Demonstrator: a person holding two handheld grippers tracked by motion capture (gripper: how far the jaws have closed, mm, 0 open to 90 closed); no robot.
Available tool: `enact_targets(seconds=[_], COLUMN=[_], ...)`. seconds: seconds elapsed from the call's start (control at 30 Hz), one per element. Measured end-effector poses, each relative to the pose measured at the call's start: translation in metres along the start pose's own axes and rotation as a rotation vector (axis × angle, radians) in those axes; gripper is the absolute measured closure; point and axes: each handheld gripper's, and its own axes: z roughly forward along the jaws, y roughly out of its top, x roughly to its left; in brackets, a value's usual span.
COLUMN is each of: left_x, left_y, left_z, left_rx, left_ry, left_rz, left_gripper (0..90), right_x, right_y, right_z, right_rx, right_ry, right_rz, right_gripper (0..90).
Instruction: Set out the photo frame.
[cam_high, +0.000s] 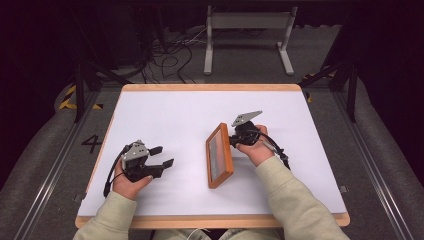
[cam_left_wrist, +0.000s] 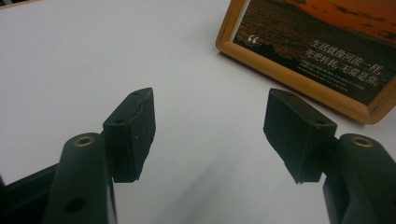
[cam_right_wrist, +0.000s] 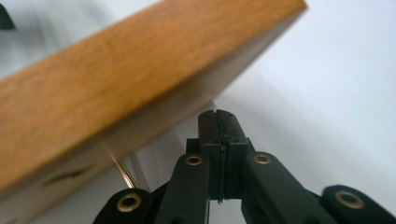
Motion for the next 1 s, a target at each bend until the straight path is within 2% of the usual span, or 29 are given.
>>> enact_targets(seconds=[0.1,0.17,0.23,0.37,0.43,0.53,0.67,0.77,0.87,1.0], left_x=[0.0,0.0,0.0,0.0,0.0,0.0,0.001,0.0,0.0,0.001], left_y=[0.0,0.001,0.001,0.001,0.001,0.0,0.0,0.0,0.0,-0.001], left_z=[0.001,0.001,0.001,0.001,0.001,0.001,0.0,0.0,0.0,-0.001], left_rx=[0.002,0.003,0.004,0.005,0.006,0.006,0.004,0.008,0.013,0.013], left_ry=[-0.002,-0.003,0.0,0.002,0.003,0.003,0.007,0.007,0.015,0.016], left_rz=[-0.002,-0.005,-0.009,-0.01,-0.011,-0.013,-0.011,-0.015,-0.015,-0.018], left_gripper=[34.7,34.5,34.5,34.4,34.4,34.4,34.4,34.3,34.3,34.3], right_x=[0.001,0.003,0.005,0.011,0.013,0.017,0.027,0.038,0.047,0.055], right_y=[-0.001,0.001,0.003,0.011,0.015,0.021,0.031,0.039,0.044,0.047], right_z=[-0.01,-0.019,-0.027,-0.047,-0.056,-0.067,-0.078,-0.08,-0.076,-0.066], right_rx=[0.029,0.053,0.062,0.079,0.091,0.071,0.046,0.051,0.087,0.106], right_ry=[-0.045,-0.082,-0.091,-0.129,-0.163,-0.173,-0.139,-0.116,-0.095,-0.079], right_rz=[0.023,0.022,0.034,0.051,0.078,0.103,0.126,0.122,0.141,0.148], right_gripper=[84.4,79.8,74.9,62.4,51.8,45.4,36.6,31.5,24.8,19.1])
